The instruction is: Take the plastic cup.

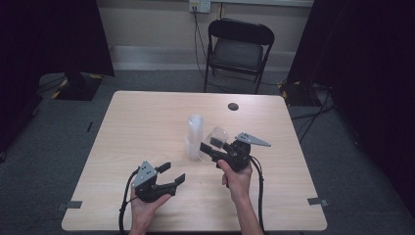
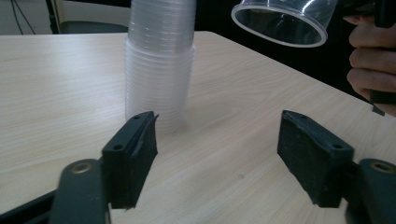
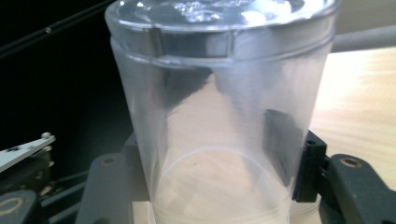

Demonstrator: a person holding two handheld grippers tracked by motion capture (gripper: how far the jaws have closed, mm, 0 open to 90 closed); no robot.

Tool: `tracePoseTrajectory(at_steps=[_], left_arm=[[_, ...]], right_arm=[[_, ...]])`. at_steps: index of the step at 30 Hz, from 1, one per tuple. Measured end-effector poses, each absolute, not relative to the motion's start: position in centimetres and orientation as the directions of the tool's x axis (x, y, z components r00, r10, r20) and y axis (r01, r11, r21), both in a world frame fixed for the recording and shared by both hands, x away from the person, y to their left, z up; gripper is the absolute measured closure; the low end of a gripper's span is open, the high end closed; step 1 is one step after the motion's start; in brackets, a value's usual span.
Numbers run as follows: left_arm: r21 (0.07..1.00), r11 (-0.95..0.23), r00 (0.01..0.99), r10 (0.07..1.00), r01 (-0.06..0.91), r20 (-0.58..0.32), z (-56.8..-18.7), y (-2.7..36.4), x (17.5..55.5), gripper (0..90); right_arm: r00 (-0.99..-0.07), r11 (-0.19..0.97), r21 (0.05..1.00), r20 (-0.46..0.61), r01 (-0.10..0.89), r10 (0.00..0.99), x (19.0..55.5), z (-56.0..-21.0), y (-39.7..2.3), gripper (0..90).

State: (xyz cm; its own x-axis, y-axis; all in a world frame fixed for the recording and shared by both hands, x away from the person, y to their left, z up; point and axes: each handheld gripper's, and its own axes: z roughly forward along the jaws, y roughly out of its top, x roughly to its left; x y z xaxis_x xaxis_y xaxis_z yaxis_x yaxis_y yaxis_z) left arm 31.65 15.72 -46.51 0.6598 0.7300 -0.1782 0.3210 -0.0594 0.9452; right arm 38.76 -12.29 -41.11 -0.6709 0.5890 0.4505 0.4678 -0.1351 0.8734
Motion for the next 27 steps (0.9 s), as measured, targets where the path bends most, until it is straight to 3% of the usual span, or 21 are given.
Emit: tracePoseTrajectory(at_steps=[14, 27], left_arm=[[0.978, -0.054, 0.711, 0.694, 0.203, -0.109, -46.1, 14.2, 32.0, 47.2], [0.984, -0.003, 0.746, 0.652, 0.178, -0.133, -47.0, 12.9, 32.2, 58.2]], right_arm=[[-0.633, -0.207, 0.787, 0.597, 0.581, 0.493, 36.8, -42.8, -12.3, 42.2], [-0.605, -0.209, 0.724, 0.672, 0.657, 0.427, 35.9, -44.2, -11.6, 42.0]])
